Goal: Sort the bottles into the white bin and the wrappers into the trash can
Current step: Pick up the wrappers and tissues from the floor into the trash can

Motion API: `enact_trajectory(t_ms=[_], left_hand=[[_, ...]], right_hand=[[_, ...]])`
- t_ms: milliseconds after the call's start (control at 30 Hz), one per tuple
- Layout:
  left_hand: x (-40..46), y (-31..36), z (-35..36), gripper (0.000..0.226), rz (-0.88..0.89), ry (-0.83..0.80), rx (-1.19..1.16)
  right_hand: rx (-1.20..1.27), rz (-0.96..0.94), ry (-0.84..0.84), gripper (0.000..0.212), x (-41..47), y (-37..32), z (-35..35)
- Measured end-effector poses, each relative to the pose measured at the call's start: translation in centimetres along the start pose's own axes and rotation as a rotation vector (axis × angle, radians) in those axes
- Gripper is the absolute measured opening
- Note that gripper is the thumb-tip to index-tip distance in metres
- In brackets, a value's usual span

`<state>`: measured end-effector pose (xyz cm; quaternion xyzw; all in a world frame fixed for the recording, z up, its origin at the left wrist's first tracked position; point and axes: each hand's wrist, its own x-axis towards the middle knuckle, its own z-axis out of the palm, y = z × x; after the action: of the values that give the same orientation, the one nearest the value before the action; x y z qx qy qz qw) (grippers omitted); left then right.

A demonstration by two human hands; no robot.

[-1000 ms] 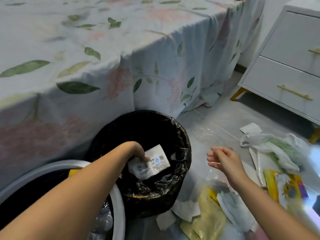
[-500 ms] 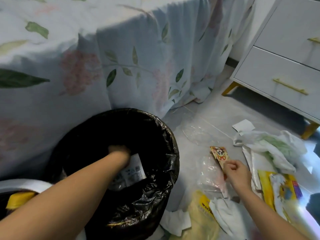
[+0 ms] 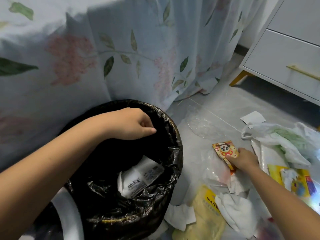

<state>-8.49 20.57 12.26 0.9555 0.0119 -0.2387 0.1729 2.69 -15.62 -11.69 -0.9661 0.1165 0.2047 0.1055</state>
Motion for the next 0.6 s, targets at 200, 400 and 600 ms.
enact_trajectory(t_ms=[200, 400, 600], left_hand=[[0.7, 0.7, 2.3, 0.019, -0.002, 0.123, -0.214], [0.6, 2.4, 3.0, 0.023, -0.001, 0.321, -0.496], [-0.9, 6.1, 3.0, 0.06, 0.132, 0.274, -0.944]], right_hand=[[0.189, -0.025, 0.15, 0.04, -1.4, 0.2, 1.2], [0.846, -0.23, 0.324, 0.017, -7.9, -3.6, -5.1], [1.249, -0.501, 0.047, 0.006, -18.1, -8.0, -12.5]])
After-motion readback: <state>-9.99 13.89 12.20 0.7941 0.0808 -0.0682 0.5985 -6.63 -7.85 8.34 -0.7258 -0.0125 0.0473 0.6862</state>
